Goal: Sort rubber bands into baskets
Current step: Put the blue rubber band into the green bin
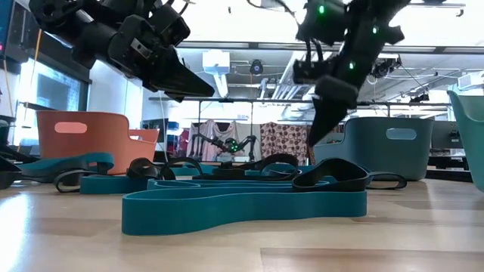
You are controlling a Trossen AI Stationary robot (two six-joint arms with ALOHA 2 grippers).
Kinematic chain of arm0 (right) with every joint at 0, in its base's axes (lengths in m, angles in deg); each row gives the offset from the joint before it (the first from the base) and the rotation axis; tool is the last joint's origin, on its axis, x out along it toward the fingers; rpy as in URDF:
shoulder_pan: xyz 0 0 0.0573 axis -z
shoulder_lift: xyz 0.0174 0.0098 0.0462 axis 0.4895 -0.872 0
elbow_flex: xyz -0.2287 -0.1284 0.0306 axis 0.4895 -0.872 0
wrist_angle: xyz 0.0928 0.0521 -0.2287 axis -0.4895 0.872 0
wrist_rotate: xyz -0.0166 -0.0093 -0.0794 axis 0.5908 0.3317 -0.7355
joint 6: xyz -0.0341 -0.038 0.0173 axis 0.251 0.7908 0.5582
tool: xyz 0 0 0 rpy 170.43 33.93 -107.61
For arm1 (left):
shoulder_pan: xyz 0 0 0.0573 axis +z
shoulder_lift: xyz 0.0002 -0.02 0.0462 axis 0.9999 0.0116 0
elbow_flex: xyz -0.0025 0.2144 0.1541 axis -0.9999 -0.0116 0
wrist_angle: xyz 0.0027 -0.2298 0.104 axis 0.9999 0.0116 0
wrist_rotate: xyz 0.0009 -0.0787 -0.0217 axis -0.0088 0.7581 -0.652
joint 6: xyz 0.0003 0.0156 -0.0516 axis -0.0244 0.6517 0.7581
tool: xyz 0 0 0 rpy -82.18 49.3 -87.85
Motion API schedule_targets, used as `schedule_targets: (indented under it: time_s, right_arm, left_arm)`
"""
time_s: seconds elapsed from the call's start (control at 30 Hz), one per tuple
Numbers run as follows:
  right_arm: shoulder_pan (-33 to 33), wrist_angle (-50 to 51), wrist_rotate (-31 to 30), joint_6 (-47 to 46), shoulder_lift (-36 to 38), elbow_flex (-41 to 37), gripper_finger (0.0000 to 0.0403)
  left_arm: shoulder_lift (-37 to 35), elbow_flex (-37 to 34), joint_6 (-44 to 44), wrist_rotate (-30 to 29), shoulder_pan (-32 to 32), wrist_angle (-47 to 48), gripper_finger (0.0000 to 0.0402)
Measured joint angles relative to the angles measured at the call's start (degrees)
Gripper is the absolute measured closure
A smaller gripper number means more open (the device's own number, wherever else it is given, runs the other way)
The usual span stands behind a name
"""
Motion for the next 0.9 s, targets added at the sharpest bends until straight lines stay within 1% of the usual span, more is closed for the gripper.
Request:
schedule_targets:
  time_s: [0.23,0.37,0.5,0.6,0.83,0.9]
  right_arm:
    - [3.2,-5.5,0.8,0.6,0.0,-5.1,0.0217]
    - [4.4,-8.0,1.1,1.8,0.0,-6.9,0.0214]
    - [5.5,-12.1,2.8,1.8,0.0,-9.0,0.0219]
    - [6.2,-12.8,3.4,1.8,0.0,-9.8,0.0228]
    - [6.7,-12.9,4.4,3.3,0.0,-9.8,0.0269]
    - [6.7,-12.9,5.9,3.3,0.0,-9.8,0.0276]
  left_arm:
    - [0.0,0.0,0.0,0.0,0.0,0.0,0.0402]
    - [0.0,0.0,0.0,0.0,0.0,0.0,0.0401]
    - [0.0,0.0,0.0,0.0,0.0,0.0,0.0401]
    - [0.0,0.0,0.0,0.0,0.0,0.0,0.0401]
    - [0.0,0.0,0.0,0.0,0.0,0.0,0.0402]
    - [0.0,0.0,0.0,0.0,0.0,0.0,0.0401]
